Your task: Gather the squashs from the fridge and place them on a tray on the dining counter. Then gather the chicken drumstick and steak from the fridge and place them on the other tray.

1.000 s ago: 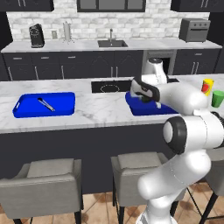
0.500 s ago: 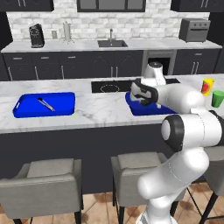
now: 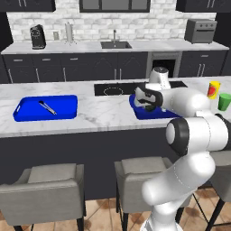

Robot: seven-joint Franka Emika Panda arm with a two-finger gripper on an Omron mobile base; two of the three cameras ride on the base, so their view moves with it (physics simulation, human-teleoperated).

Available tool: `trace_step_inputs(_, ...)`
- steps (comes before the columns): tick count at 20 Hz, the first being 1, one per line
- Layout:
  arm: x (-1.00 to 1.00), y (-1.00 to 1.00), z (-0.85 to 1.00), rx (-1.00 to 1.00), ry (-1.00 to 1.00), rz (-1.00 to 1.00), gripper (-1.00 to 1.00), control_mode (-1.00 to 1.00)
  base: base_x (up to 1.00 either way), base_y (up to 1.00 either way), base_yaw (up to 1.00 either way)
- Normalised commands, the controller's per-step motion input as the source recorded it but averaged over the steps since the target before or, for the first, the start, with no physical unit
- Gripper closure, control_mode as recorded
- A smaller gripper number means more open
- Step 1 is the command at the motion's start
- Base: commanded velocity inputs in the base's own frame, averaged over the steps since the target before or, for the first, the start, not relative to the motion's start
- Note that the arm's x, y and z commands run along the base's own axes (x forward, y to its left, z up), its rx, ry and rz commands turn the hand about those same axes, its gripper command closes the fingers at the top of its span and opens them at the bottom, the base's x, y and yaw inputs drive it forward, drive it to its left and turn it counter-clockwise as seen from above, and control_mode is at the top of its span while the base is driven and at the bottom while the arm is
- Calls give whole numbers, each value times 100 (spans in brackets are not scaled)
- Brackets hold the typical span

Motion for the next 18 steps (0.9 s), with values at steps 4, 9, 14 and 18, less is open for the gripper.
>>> trace_step_inputs(4, 0, 0, -9, 0, 0, 2, -100, -100, 0, 0, 0)
trace_step_inputs(9, -1, 0, 1, 0, -3, 1, -100, -100, 0, 0, 0)
trace_step_inputs(14, -15, 13, 29, 0, -9, 1, -100, -100, 0, 0, 0)
trace_step_inputs(18, -15, 8, 40, 0, -8, 0, -100, -100, 0, 0, 0)
